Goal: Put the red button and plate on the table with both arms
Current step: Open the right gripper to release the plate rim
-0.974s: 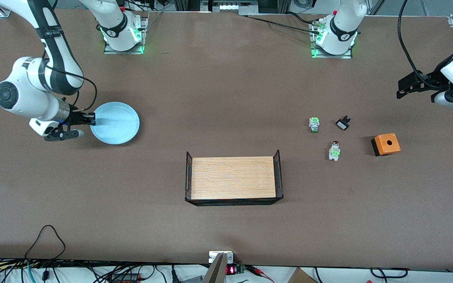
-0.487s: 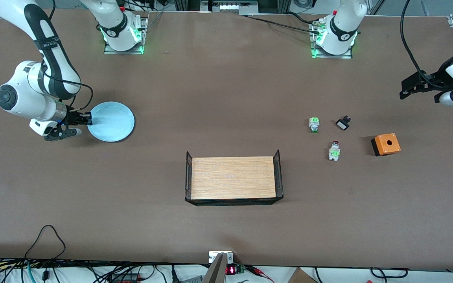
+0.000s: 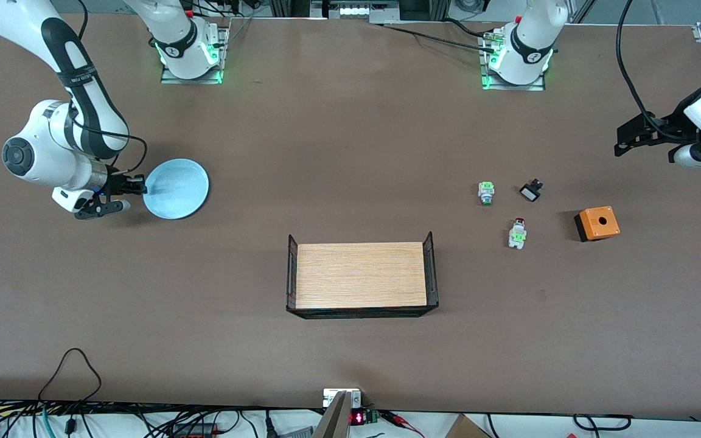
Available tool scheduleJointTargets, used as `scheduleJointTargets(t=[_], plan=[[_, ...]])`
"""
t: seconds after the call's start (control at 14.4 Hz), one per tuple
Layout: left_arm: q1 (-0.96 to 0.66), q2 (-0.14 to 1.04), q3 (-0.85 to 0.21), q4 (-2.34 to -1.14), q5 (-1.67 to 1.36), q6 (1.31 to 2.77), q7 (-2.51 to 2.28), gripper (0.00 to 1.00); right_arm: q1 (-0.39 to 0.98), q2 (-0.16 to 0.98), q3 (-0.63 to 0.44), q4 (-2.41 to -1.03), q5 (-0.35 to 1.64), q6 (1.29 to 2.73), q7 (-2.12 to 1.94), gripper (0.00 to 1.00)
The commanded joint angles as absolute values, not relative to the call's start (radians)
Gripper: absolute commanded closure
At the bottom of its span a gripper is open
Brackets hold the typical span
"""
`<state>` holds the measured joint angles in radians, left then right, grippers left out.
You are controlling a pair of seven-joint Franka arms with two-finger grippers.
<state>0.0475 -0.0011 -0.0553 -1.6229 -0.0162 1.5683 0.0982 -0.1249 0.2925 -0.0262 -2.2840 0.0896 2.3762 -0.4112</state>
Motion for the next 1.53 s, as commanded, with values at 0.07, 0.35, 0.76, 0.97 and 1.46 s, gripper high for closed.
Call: scheduleJointTargets(t=[0.07,0.35,0.76,0.97,1.46], plan=[[0.049,0.015,-0.054,-1.588,-0.034,1.529,0.115,0.00,-0.147,0.215,-0.006,-2.273,0.101,2.321,-0.419,0.00],[0.049,0.015,-0.054,-1.586,-0.032,1.529,0.115,0.00,-0.137,0.176,-0.002,-2.179,0.103,2.197,-0.352,0.00],[0.060,0.017,-0.051,-1.586,-0.026,1.531,0.120,0.00,-0.098,0.189,0.121,-2.092,0.080,2.114,0.059,0.00],[0.060,0.018,-0.048,-1.586,-0.023,1.532,0.120,0.00,-0.078,0.166,0.127,-2.011,0.038,2.073,0.080,0.00],[0.055,0.025,-0.049,-1.586,-0.025,1.536,0.118,0.00,-0.078,0.138,0.126,-1.676,-0.049,1.774,0.061,0.00]])
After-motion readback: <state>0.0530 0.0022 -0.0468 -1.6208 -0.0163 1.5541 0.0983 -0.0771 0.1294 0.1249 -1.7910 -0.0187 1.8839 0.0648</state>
